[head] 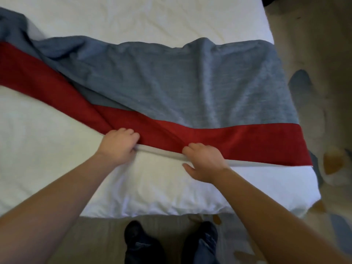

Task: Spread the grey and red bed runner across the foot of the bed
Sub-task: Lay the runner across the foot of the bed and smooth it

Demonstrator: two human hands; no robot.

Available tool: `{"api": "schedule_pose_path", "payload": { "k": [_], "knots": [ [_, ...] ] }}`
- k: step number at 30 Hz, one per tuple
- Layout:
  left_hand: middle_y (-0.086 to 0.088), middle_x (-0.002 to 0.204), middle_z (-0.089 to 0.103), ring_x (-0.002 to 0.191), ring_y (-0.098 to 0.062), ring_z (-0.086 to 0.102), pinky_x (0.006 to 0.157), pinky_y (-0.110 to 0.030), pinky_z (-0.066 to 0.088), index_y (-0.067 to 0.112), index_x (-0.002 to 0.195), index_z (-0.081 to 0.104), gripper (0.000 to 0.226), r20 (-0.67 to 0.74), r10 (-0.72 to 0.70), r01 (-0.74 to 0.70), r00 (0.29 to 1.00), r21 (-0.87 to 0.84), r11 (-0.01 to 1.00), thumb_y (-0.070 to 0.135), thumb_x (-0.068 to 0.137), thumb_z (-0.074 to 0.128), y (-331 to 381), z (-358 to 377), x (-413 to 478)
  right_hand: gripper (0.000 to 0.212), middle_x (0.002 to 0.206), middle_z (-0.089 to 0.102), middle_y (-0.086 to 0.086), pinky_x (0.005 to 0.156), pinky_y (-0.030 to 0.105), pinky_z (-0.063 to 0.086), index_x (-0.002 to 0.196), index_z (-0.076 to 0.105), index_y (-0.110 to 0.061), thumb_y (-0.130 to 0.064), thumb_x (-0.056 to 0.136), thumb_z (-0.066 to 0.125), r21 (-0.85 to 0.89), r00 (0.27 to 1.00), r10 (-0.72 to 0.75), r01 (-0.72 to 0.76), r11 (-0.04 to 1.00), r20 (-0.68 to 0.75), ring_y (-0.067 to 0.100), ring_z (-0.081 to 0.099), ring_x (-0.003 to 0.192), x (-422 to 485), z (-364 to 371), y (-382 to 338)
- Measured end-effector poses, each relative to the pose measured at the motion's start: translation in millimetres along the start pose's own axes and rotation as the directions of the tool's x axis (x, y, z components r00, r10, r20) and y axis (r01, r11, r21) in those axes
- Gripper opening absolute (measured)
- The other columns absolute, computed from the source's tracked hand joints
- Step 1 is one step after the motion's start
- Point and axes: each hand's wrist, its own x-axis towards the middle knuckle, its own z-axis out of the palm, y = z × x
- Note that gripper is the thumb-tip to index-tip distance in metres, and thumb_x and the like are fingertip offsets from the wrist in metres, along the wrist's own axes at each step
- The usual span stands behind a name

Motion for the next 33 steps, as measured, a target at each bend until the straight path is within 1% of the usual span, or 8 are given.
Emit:
{"api": "schedule_pose_path", "payload": {
  "k": [4,9,13,17,23,27,30,33],
  "knots": [
    [-0.005,0.091,0.061,0.089,-0.029,0.059,0.07,-0.037,0.044,0.015,0.09,0.058,0.016,-0.037,-0.039,0.037,0.999,-0.049,0.998,0.014,0.074,0.057,-43,15,-20,0.017,0.101,0.057,0.002,0.061,0.032,0.033,0.105,0.053,-0.017,-0.021,0.088,0.051,0.085,0.987,0.144,-0.138,0.987,-0.066,0.025,0.054,0.092,40,9,-59],
    [-0.002,0.092,0.063,0.089,-0.026,0.061,0.07,-0.034,0.045,0.019,0.088,0.058,0.021,0.014,0.084,-0.081,0.996,-0.165,0.983,0.029,0.071,0.055,-35,36,-56,0.028,0.065,0.059,0.0,0.047,0.025,0.031,0.075,0.061,-0.018,-0.015,0.049,0.072,-0.176,0.998,0.029,-0.02,0.984,0.05,0.021,0.056,0.057,26,20,-100],
    [0.0,0.092,0.06,0.087,-0.023,0.058,0.069,-0.035,0.047,0.02,0.091,0.056,0.021,-0.016,0.188,-0.186,0.982,-0.247,0.951,0.029,0.073,0.05,-35,52,-85,0.03,0.088,0.059,0.001,0.058,0.029,0.032,0.096,0.055,-0.018,-0.017,0.066,0.058,-0.102,0.994,0.076,-0.067,0.993,0.084,0.025,0.057,0.08,25,28,-110],
    [0.001,0.077,0.057,0.071,-0.021,0.058,0.059,-0.031,0.044,0.02,0.078,0.06,0.023,-0.134,0.318,-0.331,0.939,-0.086,0.94,0.027,0.057,0.065,-64,48,-91,0.028,0.096,0.056,0.001,0.06,0.031,0.032,0.102,0.05,-0.019,-0.026,0.075,0.053,-0.072,0.996,-0.001,0.007,0.997,0.084,0.025,0.054,0.088,48,17,-144],
    [-0.004,0.071,0.056,0.067,-0.026,0.058,0.058,-0.033,0.044,0.016,0.072,0.059,0.018,-0.241,0.263,-0.241,0.934,0.12,0.963,0.011,0.056,0.065,-135,41,-86,0.015,0.1,0.057,0.005,0.058,0.033,0.032,0.103,0.051,-0.015,-0.022,0.089,0.047,0.032,0.999,0.038,-0.037,0.999,-0.014,0.026,0.055,0.089,105,22,-225],
    [-0.006,0.087,0.06,0.082,-0.028,0.059,0.062,-0.033,0.041,0.014,0.086,0.059,0.015,-0.069,0.058,-0.056,0.996,0.022,0.998,0.013,0.071,0.058,-161,45,-95,0.022,0.095,0.059,0.007,0.058,0.031,0.034,0.1,0.052,-0.013,-0.005,0.08,0.051,0.087,0.99,0.143,-0.142,0.986,-0.009,0.027,0.056,0.086,123,26,-254],
    [-0.004,0.095,0.06,0.088,-0.027,0.059,0.064,-0.033,0.039,0.016,0.092,0.058,0.021,0.066,0.119,-0.12,0.991,0.008,0.993,0.022,0.073,0.052,-150,55,-113,0.023,0.094,0.061,0.007,0.06,0.03,0.034,0.096,0.052,-0.014,-0.01,0.074,0.055,0.04,0.994,0.064,-0.068,0.997,0.087,0.028,0.057,0.085,117,29,-262],
    [-0.004,0.087,0.06,0.08,-0.027,0.059,0.059,-0.03,0.033,0.017,0.085,0.058,0.02,0.071,0.15,-0.146,0.986,-0.058,0.987,0.024,0.067,0.055,-146,62,-124,0.019,0.089,0.061,0.005,0.057,0.029,0.031,0.091,0.054,-0.016,-0.025,0.075,0.056,0.012,0.994,-0.049,0.048,0.999,0.096,0.028,0.058,0.081,114,25,-257]
  ]
}}
